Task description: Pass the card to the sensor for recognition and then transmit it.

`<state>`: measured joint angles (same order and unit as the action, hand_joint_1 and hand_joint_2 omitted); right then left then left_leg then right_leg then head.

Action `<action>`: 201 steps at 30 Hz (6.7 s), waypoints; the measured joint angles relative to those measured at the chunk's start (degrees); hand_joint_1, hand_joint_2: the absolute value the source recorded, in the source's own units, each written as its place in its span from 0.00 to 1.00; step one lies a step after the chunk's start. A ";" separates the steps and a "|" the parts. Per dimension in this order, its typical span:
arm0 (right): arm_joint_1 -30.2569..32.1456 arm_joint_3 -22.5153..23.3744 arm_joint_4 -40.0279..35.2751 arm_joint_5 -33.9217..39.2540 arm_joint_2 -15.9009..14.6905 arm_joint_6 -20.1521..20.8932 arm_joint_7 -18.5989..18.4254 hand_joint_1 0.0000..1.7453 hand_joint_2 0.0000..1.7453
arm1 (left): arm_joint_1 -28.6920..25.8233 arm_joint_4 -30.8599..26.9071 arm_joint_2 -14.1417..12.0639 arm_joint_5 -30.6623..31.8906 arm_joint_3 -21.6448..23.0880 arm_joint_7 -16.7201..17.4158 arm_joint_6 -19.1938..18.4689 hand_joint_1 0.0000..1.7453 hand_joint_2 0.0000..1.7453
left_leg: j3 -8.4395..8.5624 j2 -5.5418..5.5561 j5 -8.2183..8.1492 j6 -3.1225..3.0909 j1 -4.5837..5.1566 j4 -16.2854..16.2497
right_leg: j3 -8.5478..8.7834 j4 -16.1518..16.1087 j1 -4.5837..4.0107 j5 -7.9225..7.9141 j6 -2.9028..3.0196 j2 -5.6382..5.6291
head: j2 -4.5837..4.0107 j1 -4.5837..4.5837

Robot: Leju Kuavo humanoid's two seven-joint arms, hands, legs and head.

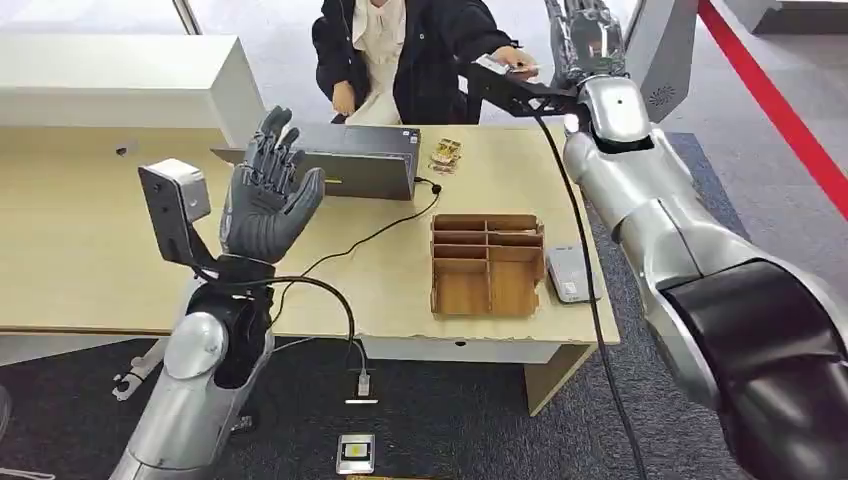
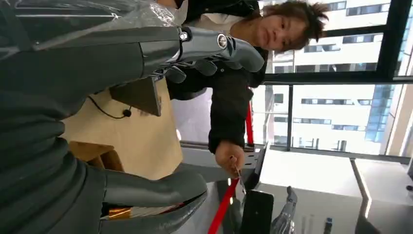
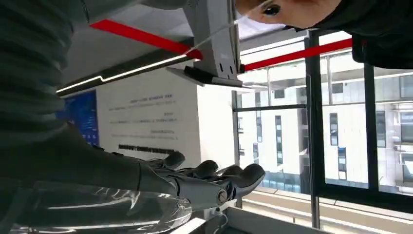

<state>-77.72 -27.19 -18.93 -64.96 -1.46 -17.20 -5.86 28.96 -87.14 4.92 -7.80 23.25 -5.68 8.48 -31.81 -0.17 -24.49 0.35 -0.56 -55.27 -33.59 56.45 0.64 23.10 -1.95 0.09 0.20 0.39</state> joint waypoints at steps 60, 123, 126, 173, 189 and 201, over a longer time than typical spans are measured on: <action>7.24 7.78 0.90 14.99 -4.89 -6.21 13.72 1.00 1.00 | -4.76 -2.01 0.11 3.60 -0.02 4.04 5.31 0.00 1.00 | -0.02 0.04 -0.01 -0.01 0.01 0.00 | 0.03 -0.02 0.01 0.00 0.00 0.02 | 0.00 0.00; 34.03 15.82 -1.97 19.63 -9.55 -4.92 11.58 1.00 1.00 | -8.14 -12.74 -3.78 5.36 -1.24 11.17 5.09 0.00 1.00 | -0.02 0.05 -0.01 -0.01 0.01 0.01 | 0.05 -0.01 0.06 0.00 0.00 0.02 | 0.00 0.00; 34.66 15.82 -1.97 19.43 -9.53 -4.65 11.47 1.00 1.00 | -8.15 -13.07 -3.87 5.42 -1.24 11.58 5.09 0.00 1.00 | -0.02 0.05 -0.01 -0.02 0.01 0.01 | 0.05 -0.01 0.06 0.00 0.00 0.02 | 0.00 0.00; 23.00 15.65 -7.43 18.60 -6.78 -2.71 13.57 1.00 1.00 | -9.27 -15.02 -5.11 5.42 -1.16 10.07 2.62 0.00 1.00 | 0.14 0.02 0.01 -0.03 0.02 0.00 | 0.21 -0.01 0.06 -0.01 -0.01 0.01 | 0.00 0.00; 6.44 11.19 -6.88 9.59 2.60 4.98 16.17 1.00 1.00 | -6.21 -10.56 -2.91 4.00 -1.05 4.79 1.62 0.00 1.00 | 0.11 -0.02 0.07 0.00 -0.03 0.01 | 0.11 0.10 0.05 -0.04 0.04 -0.01 | 0.00 0.00; 1.05 9.68 -4.87 9.16 6.30 8.55 14.56 1.00 1.00 | -5.78 -8.02 -2.32 3.74 -1.00 3.78 1.73 0.00 1.00 | 0.10 -0.02 0.07 -0.01 0.02 0.00 | 0.12 0.02 0.03 -0.06 0.00 -0.01 | 0.00 0.00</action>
<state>-76.67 -17.51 -23.80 -55.80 4.83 -8.65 8.70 23.18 -95.16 2.60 -4.07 22.25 -1.90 10.21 -31.71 -0.19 -24.42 0.35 -0.53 -55.28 -33.47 56.47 0.67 23.03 -1.95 0.08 0.20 0.39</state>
